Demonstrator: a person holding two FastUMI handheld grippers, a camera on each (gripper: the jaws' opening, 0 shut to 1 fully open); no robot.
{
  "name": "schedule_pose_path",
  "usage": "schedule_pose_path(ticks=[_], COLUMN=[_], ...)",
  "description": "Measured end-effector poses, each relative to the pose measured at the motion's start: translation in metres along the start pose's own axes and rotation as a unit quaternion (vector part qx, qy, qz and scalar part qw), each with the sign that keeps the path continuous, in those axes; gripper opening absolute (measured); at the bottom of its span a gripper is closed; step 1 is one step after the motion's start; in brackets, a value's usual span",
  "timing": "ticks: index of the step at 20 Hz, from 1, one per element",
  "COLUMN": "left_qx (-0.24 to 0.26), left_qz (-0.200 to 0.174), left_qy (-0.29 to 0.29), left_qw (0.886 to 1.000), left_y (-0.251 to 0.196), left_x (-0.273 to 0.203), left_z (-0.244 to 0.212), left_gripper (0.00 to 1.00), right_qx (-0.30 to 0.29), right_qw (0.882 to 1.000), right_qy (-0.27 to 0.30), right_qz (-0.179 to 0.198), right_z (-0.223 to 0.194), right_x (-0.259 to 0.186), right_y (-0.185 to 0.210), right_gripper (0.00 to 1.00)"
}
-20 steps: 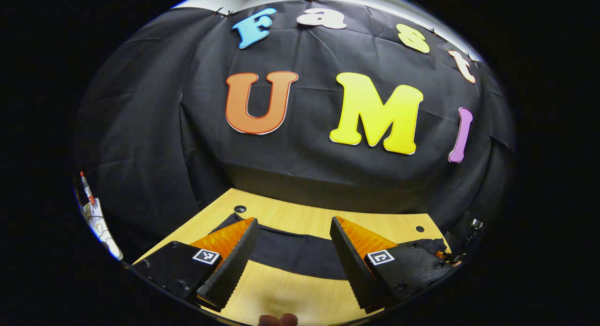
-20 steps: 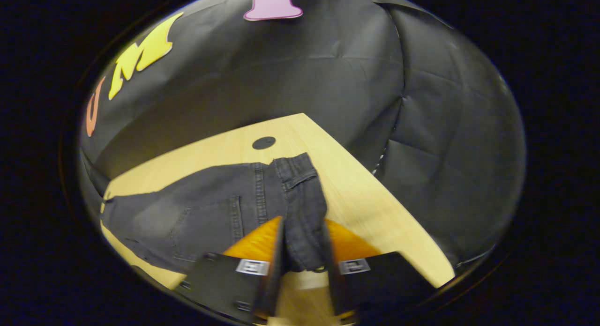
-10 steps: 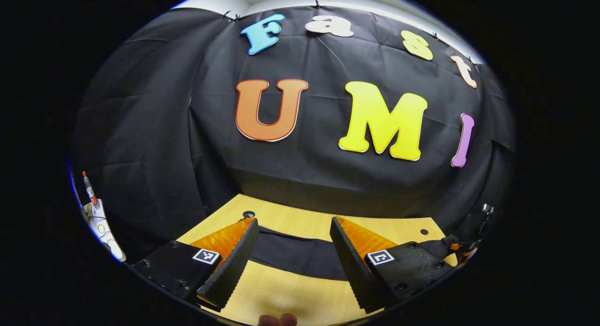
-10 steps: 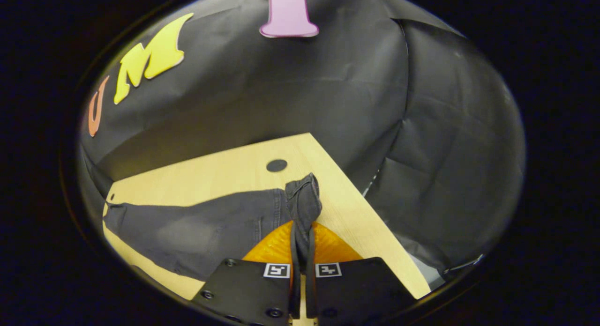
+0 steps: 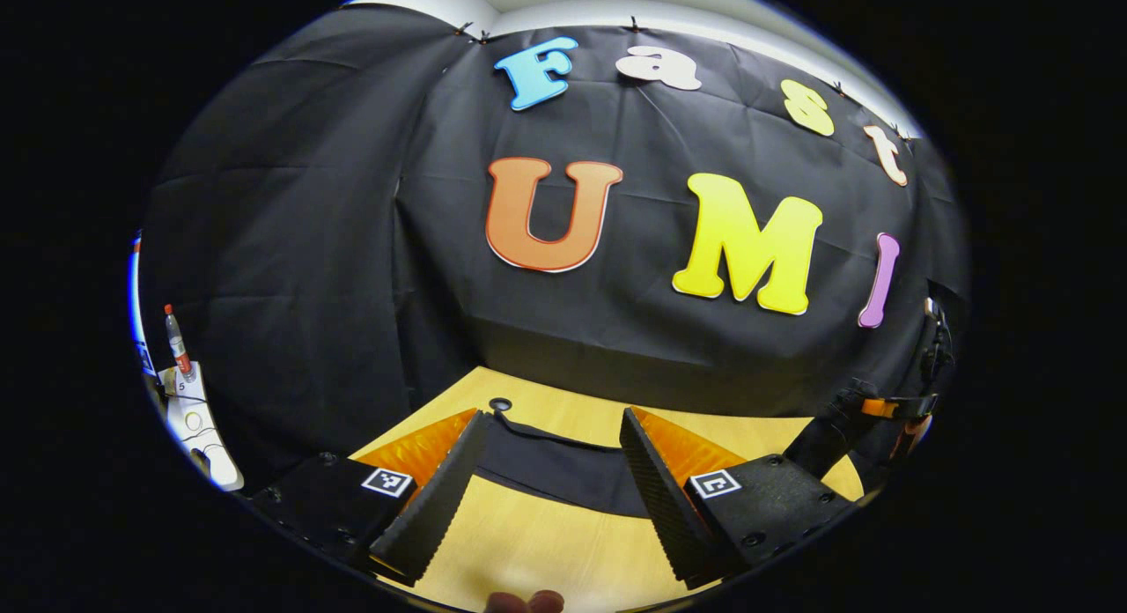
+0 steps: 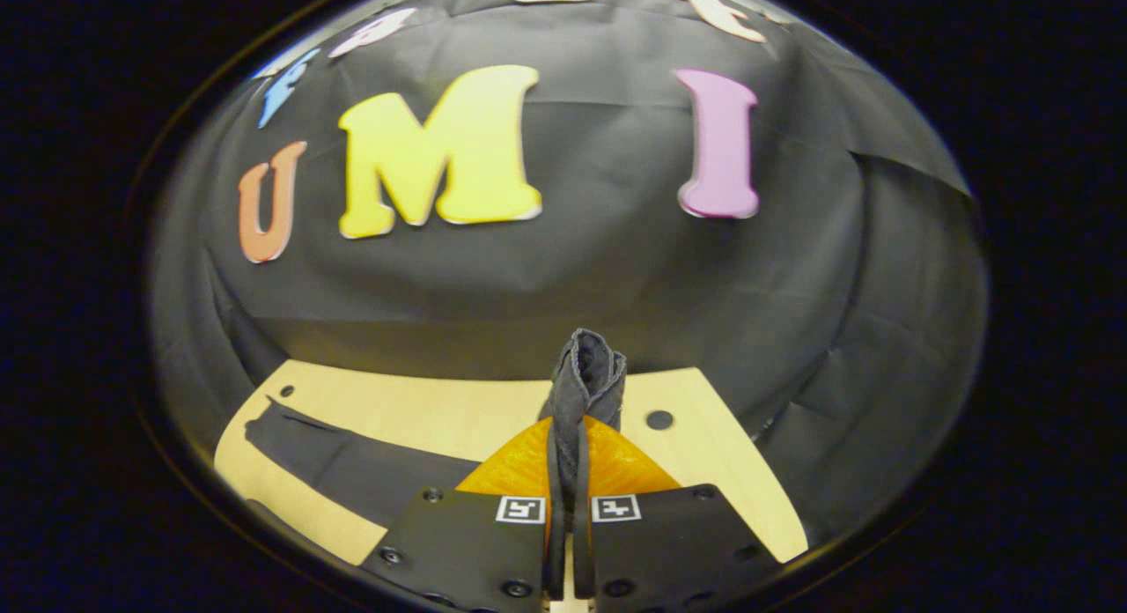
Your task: Grasp the waist and the cuffs of the jeans and fold them to make the two legs overlap; first hold the waist and fold one-third of the jeans toward the cuffs, then hold the cuffs and fold the remaining one-third in the same direction to finish folding.
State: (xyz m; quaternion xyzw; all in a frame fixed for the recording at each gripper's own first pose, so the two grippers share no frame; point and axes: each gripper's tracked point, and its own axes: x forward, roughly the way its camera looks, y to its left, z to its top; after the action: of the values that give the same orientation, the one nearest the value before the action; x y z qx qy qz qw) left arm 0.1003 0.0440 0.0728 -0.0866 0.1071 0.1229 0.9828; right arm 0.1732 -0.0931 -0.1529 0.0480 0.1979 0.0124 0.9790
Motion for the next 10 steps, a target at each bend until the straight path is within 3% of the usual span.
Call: schedule_pose_path(ticks=[2, 4, 6, 10], left_qx=[0.000, -0.002, 0.001, 0.001], left_qz=[0.010, 0.023, 0.041, 0.086], left_qy=[-0.001, 0.002, 0.010, 0.027], left_qw=[1.000, 1.000, 0.999, 0.996], left_y=[0.019, 0.040, 0.060, 0.106], left_x=[-0.008, -0.016, -0.026, -0.049], left_z=[0.000, -0.001, -0.006, -0.013], left_gripper=[0.98, 0.98, 0.99, 0.98], right_qx=[-0.015, -0.036, -0.063, -0.108], right_qw=[0.999, 0.998, 0.994, 0.984], right_qy=[-0.003, 0.004, 0.018, 0.066], right_qz=[0.029, 0.056, 0.085, 0.125], right_z=[-0.002, -0.016, -0.045, -0.122], right_x=[0.006, 0.014, 0.028, 0.068], right_y=[0.055, 0.118, 0.175, 0.253], right_gripper=[0.01, 0.04, 0.04, 0.04])
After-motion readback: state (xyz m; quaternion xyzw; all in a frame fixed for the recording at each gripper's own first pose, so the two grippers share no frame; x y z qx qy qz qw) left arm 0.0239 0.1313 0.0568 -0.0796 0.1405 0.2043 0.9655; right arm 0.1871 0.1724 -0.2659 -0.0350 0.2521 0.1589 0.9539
